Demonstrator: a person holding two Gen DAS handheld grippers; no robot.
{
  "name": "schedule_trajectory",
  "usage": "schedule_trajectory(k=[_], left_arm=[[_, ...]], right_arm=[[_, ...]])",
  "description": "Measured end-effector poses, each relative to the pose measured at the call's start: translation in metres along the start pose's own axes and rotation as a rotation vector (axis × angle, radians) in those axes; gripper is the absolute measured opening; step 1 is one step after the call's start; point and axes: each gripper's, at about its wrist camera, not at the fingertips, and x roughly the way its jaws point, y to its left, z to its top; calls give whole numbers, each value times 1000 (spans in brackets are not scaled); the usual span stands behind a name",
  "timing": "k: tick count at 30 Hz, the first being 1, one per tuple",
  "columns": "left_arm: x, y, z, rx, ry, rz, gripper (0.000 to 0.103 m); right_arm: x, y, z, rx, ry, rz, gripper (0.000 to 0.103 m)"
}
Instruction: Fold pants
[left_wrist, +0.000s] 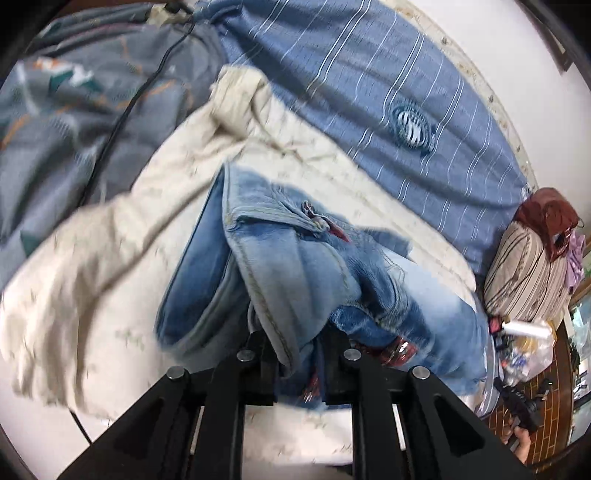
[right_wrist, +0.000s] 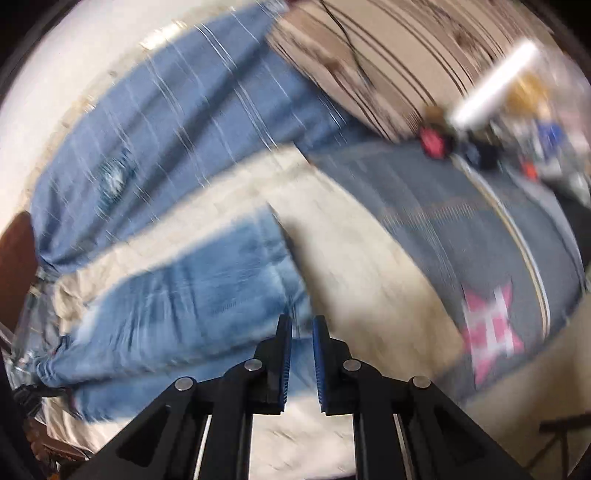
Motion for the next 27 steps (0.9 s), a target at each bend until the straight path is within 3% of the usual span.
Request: schedule_trajectory(k=[3,5,7,10,13,15,18,21,25,27], left_arm=[[0,-1,-4,13,0,15,19],[4,-1,-3,5,49,39,23],[4,0,-5,9,89,48,28],[-6,6,-12,12,97,95,40],[-27,14,-21,-29,74,145,41],[-46,16,-25,-36,24,187,42],[-76,15,-22,-59,-80,232,42],[-84,-3,-10,-33,-139,175,49],[-51,-26,1,30,-117,90,57],[-21,-22,0,30,-58,119,58]], right_arm=[[8,-15,-13,33,51,4,13],[10,-20,-15,40,90,-2,13],[1,-20,-13,39,70,-23,14],[-11,-16,-3,87,58,62,19],[-3,-10,4,163,106,165,35],[4,-6,4,223,133,225,66],[11,6,4,252,158,275,66],[18,25,7,207,142,297,66],[50,18,2,219,218,201,66],[54,15,-2,220,233,195,65]])
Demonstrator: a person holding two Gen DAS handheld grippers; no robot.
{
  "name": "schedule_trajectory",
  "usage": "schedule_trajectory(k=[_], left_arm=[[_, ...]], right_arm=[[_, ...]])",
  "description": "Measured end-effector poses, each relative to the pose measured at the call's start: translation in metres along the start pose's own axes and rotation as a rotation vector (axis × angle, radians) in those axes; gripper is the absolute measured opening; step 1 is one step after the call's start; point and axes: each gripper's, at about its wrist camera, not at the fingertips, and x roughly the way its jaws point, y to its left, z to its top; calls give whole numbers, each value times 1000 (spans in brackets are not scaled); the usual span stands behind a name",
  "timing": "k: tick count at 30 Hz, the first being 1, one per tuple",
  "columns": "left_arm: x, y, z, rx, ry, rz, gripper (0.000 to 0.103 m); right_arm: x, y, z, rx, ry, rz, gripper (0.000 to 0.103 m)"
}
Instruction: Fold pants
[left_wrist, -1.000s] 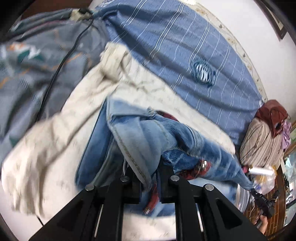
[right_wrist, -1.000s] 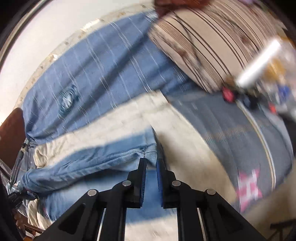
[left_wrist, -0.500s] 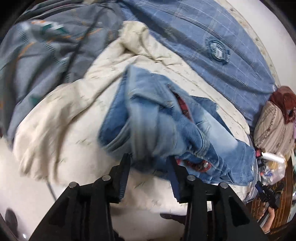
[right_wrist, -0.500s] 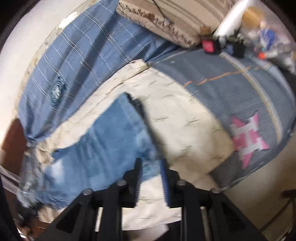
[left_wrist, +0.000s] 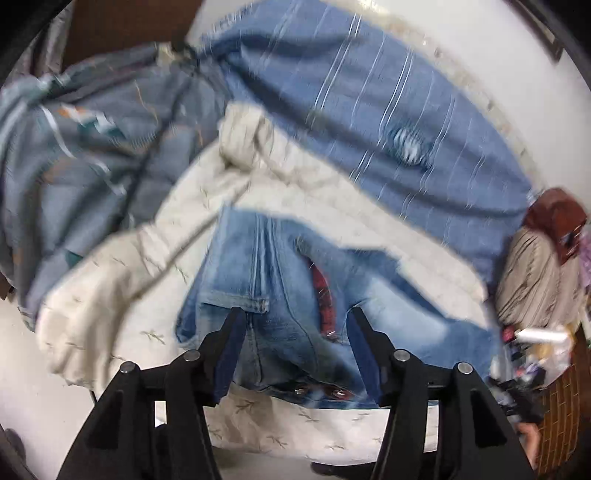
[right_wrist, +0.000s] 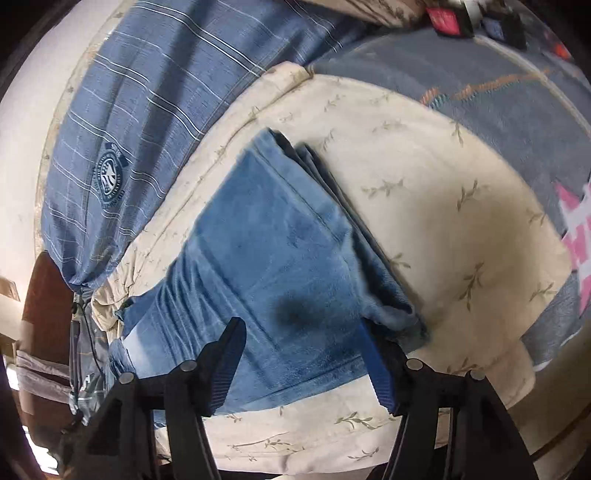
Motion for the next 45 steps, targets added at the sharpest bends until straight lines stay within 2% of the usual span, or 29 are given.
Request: schedule_trajectory(k=[3,4,5,7,10,12,13,14,15,18,21,24,28,29,30,31,33,35,37,38,40,41,43,44,45], left_arm=[[60,24,-13,-19,228,147,56],[69,33,-16,-19,237,159,49],[65,35,-15,-12,211,155,49],[57,26,-12,23,206,178,48],[32,5,-2,74,89,207,51],[19,-6,4,99,-6,163,62],[16,-12,5,121,-54,166,69],[17,-17,4,141,-71,182,70],[25,-19,2,164,-68,201,70],[65,-6,-9,161,37,244,70],[70,6,-11,118,15,201,73],[74,8,-8,140,3,197,75],[75,9,-11,131,5,177,75],[75,9,-11,133,4,176,75],[75,9,-10,133,3,175,75],[75,9,-10,136,2,176,75],[75,8,-10,142,1,175,75],[73,8,-10,139,1,174,75],[65,6,-9,135,-26,169,75],[55,5,-9,134,-74,155,75],[37,-5,-11,175,-181,117,75],[36,-9,-12,199,-193,124,75],[57,-18,-18,272,-96,163,75],[73,-19,-22,306,-16,201,76],[85,-17,-25,320,32,232,78]], right_arm=[[-8,18,3,-57,11,-81,66],[-10,25,4,-81,7,-103,66],[-14,32,5,-108,-5,-120,66],[-25,52,9,-161,-46,-124,66],[-22,99,13,-253,-46,-62,66],[-9,139,9,-362,-14,-15,66],[4,166,5,-441,15,9,66],[13,185,2,-501,36,29,66],[29,215,-7,-594,57,61,66],[69,277,-31,-804,76,72,66],[116,316,-50,-959,115,18,65],[148,332,-60,-1038,132,-34,65],[168,346,-63,-1033,168,14,62],[172,348,-65,-1046,184,2,54],[183,351,-68,-1050,213,-24,37],[189,351,-68,-1044,231,-40,30],[201,352,-68,-1055,248,-80,7],[202,354,-69,-1089,237,-107,4],[197,364,-70,-1146,165,-151,2],[194,369,-68,-1156,123,-164,2],[197,373,-63,-1146,113,-168,2],[202,372,-61,-1142,115,-175,2],[219,365,-63,-1137,140,-193,2],[227,362,-63,-1116,167,-188,3],[228,356,-58,-1075,166,-166,6]])
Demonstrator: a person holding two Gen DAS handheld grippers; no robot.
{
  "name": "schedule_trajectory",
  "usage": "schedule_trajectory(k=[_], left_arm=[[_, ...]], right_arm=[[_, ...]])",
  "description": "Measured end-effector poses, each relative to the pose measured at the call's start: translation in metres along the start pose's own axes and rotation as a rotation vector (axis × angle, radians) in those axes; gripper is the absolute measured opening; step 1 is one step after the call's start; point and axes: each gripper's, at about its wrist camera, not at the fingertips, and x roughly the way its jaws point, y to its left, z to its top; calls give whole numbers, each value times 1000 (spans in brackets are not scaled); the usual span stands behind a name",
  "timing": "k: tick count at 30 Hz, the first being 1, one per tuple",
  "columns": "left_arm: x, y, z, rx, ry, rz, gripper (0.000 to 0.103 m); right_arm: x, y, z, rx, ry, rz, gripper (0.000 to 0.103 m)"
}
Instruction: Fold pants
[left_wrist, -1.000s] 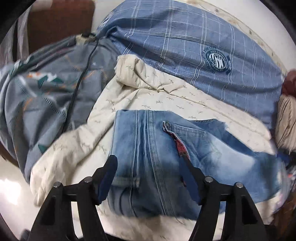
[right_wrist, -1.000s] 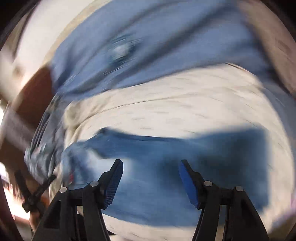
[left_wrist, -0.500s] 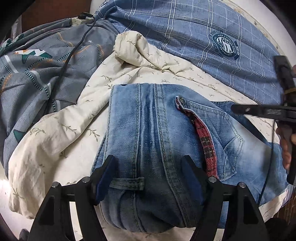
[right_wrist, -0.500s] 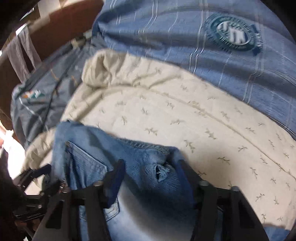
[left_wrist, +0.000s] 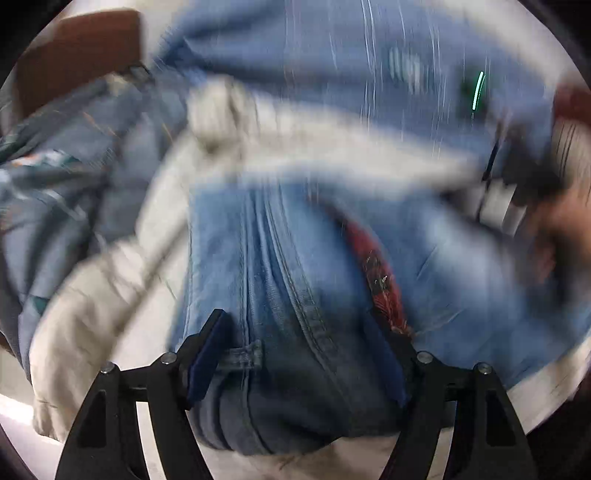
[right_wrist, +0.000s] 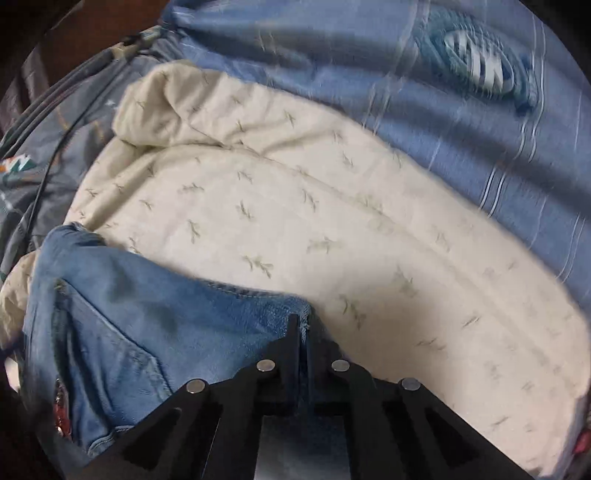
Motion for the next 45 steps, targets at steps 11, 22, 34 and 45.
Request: schedule_trajectory(k=[11,22,34,45], left_arm=[[-2,11,3,-70,-10,-22,82],[-1,12,1,-61,-22,-11,84],[-27,6,2,-79,-140,-23,83],[-10,-43,-8,113,-10,-34,86]], right_arm=[[-87,-39,-30,267,-195,226,72],[-51,-75,-76,477,-128,262,49],[-120,-110,-136,545,-265,191,61],[-138,-255,-259,996,-400,350,74]])
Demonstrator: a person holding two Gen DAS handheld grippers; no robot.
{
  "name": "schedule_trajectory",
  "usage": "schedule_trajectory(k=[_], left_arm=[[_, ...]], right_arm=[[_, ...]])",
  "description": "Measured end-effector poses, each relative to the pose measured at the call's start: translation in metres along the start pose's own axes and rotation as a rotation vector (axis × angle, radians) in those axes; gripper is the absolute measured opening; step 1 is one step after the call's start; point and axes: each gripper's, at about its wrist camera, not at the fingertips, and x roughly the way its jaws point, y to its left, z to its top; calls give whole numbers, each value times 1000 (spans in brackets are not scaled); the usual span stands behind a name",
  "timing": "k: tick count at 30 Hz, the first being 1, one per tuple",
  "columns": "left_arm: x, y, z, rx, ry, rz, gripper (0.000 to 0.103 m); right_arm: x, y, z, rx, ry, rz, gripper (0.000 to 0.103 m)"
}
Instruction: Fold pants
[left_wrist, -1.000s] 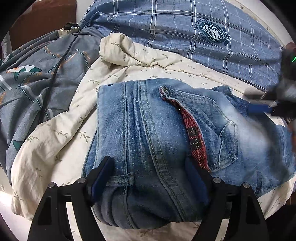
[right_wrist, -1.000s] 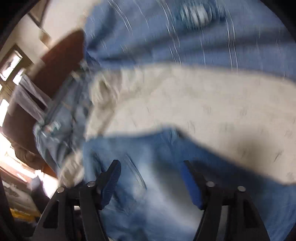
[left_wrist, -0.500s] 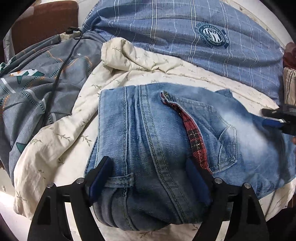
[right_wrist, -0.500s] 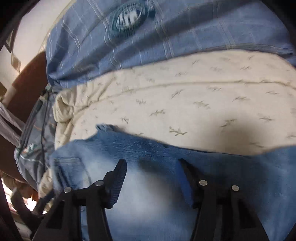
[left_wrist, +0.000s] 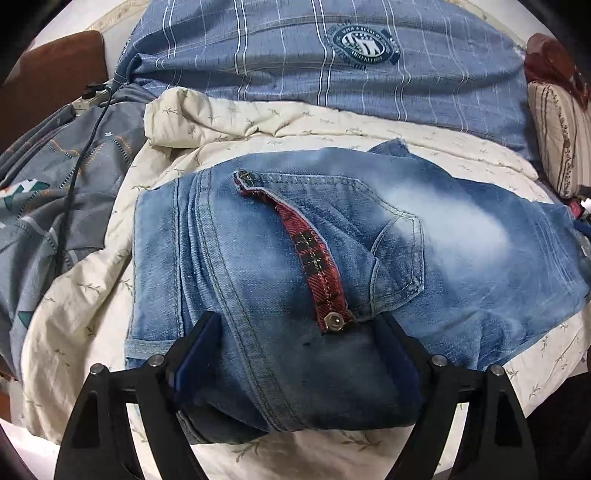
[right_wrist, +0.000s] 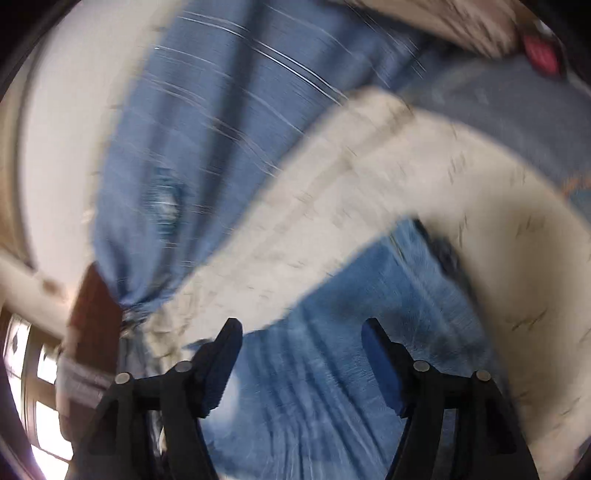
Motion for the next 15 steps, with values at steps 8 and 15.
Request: schedule_trajectory(k=[8,15], left_arm=[[-1,-26,-2,126,48,141,86],[-37,-17,14,-29,-76,91,86]], right_arm=[[-44,-45,-18,76,-44,-59,70],[-90,-56,-60,130,-22,-5,71]])
